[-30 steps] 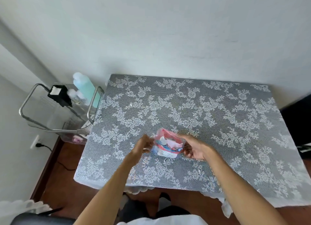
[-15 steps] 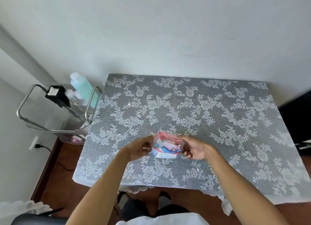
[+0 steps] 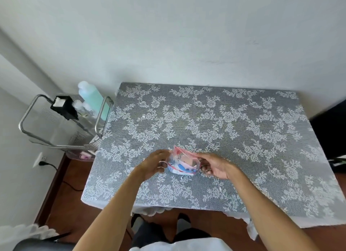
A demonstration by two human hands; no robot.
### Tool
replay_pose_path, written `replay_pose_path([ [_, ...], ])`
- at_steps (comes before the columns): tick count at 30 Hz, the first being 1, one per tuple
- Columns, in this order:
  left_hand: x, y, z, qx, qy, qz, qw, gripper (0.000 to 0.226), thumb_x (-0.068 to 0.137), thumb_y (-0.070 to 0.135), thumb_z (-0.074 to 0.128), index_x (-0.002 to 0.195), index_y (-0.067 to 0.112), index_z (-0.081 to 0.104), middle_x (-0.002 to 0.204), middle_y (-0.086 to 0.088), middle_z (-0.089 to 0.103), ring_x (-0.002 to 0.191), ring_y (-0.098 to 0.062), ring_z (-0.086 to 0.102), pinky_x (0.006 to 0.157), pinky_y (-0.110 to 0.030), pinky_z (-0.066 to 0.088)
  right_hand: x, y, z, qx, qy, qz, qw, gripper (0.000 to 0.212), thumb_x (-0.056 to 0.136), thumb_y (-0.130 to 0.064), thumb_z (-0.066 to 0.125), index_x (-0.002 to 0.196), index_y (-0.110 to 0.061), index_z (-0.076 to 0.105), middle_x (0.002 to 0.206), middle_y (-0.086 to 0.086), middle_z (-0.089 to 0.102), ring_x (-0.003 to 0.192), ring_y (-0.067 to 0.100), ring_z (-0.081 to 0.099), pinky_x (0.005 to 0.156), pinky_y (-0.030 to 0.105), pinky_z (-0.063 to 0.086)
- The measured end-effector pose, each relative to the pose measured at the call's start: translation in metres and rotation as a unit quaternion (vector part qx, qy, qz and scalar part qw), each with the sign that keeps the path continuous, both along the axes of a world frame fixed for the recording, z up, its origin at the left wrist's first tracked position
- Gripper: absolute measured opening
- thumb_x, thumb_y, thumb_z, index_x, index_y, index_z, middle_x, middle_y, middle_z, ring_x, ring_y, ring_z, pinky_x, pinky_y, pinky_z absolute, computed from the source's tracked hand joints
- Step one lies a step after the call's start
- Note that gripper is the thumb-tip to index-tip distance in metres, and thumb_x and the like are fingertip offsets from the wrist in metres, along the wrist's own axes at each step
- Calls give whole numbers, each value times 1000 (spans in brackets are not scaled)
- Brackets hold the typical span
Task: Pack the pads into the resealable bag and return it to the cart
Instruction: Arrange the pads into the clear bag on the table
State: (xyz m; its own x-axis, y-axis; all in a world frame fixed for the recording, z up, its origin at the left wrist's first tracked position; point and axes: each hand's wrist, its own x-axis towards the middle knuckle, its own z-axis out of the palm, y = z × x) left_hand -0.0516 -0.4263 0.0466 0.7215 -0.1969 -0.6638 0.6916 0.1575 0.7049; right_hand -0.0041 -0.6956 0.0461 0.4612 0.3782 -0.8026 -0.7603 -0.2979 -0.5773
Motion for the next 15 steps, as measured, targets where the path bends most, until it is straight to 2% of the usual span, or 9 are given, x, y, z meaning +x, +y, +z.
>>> replay_pose_path([
  [3,2,-1,-1,23,-28,25,999,28,95,29,55,122,22,57,95,-12,62,61,-15,55,46,-22,45,-1,0,3,68,-46,-16,997,52,77,-53,73,124,-35,60,104,11,72,69,14,57,52,26,38],
  [5,4,-2,-1,38,-39,17,998,29,96,38,52,118,22,60,98,-14,61,64,-15,56,48,-22,46,-3,-2,7,89,-80,12,993,57,74,-46,78,127,-47,57,120,7,70,85,20,62,56,25,41],
  [7,4,-3,-2,41,-38,8,998,38,96,46,49,120,17,60,98,-13,61,67,-16,57,51,-23,47,-4,-1,10,75,-122,51,988,68,66,-44,85,127,-49,57,126,8,66,97,25,61,61,25,47],
  [9,4,-1,-3,30,-44,0,999,42,96,44,51,118,11,62,93,-10,63,66,-14,59,52,-22,47,-6,2,12,31,-171,69,982,75,53,-53,89,122,-52,60,127,6,61,103,25,63,70,27,57],
  [10,3,0,-4,28,-53,-9,998,39,96,41,54,117,9,63,91,-9,64,66,-13,59,52,-21,46,-6,3,12,6,-195,69,978,76,49,-59,88,120,-54,61,128,3,60,106,25,63,77,33,59],
  [12,1,1,-5,37,-70,-18,997,33,93,34,60,115,11,67,88,-7,67,65,-12,58,53,-20,45,-8,5,12,-46,-241,80,966,76,51,-71,80,122,-54,60,132,0,58,113,27,60,91,47,55],
  [13,0,1,-5,50,-76,-16,996,30,92,32,61,114,12,68,86,-5,69,65,-12,57,55,-20,44,-10,6,12,-67,-258,88,960,74,55,-72,76,124,-52,58,133,-1,57,115,26,58,94,48,52],
  [14,-1,0,-5,64,-82,-9,995,28,92,30,62,113,13,69,83,-3,69,65,-12,56,56,-21,43,-11,8,13,-76,-270,90,956,70,59,-71,73,125,-51,58,132,-1,58,113,24,59,92,44,51],
  [15,-1,0,-5,77,-88,2,993,27,91,28,63,112,12,69,80,-1,70,65,-12,55,56,-21,42,-12,10,14,-75,-277,84,954,66,62,-69,71,124,-51,59,128,-2,60,107,18,61,85,37,53],
])
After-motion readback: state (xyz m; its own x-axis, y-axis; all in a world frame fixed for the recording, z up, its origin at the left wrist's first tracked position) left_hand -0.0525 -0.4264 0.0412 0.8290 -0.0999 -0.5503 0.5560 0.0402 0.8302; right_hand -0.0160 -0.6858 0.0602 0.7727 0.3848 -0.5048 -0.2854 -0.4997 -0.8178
